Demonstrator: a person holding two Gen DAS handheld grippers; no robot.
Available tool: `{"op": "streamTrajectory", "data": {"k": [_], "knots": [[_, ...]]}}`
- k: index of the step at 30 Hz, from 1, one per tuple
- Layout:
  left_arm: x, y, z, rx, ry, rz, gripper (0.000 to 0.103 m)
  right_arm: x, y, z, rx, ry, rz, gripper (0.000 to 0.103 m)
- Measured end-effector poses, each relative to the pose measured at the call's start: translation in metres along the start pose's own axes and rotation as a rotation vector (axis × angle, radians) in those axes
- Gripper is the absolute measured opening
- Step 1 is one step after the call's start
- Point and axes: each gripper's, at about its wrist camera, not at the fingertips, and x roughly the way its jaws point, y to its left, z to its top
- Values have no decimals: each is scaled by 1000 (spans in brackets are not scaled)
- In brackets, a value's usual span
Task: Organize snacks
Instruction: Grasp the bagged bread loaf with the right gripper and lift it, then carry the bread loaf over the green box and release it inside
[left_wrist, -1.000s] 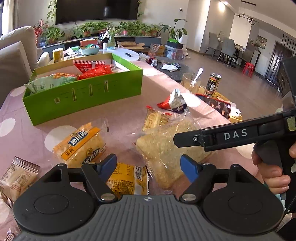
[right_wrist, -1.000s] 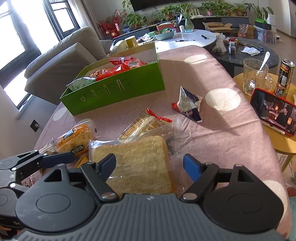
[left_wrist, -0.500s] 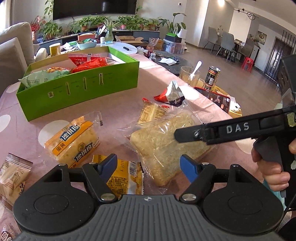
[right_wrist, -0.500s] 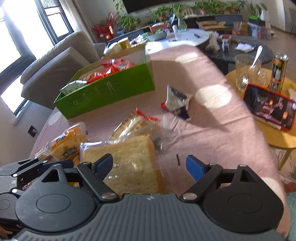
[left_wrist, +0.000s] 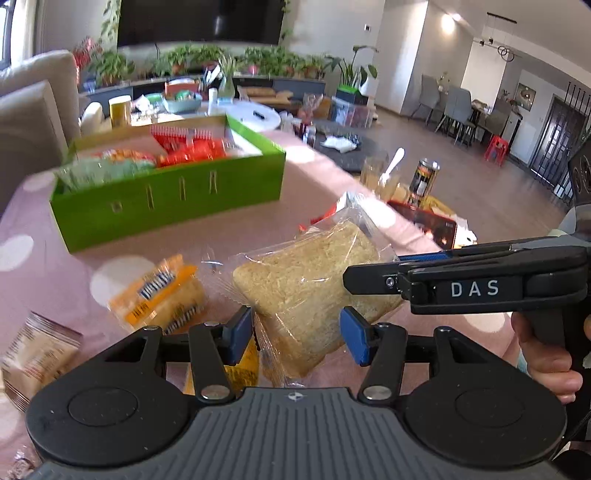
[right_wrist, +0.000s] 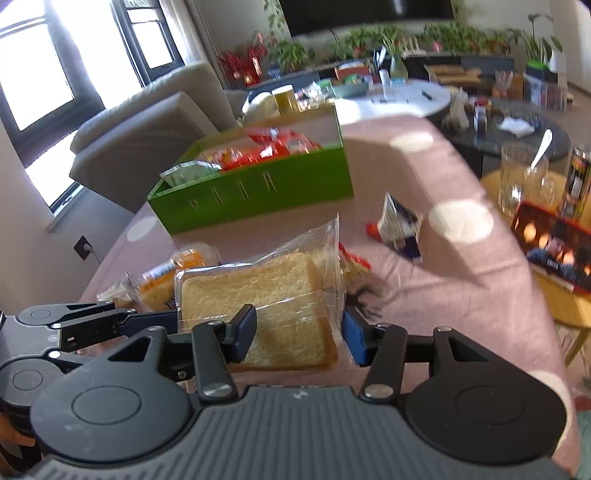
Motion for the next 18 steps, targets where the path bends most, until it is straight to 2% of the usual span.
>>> {"op": "streamTrajectory", "data": {"k": [8,18], "knots": [[-18,7,14,5,-69,53,49,-2,15,15,-24,-47,29,54],[-31,28,50,-11,-159,115,49,5,36,52,-59,-126,76,54]]}}
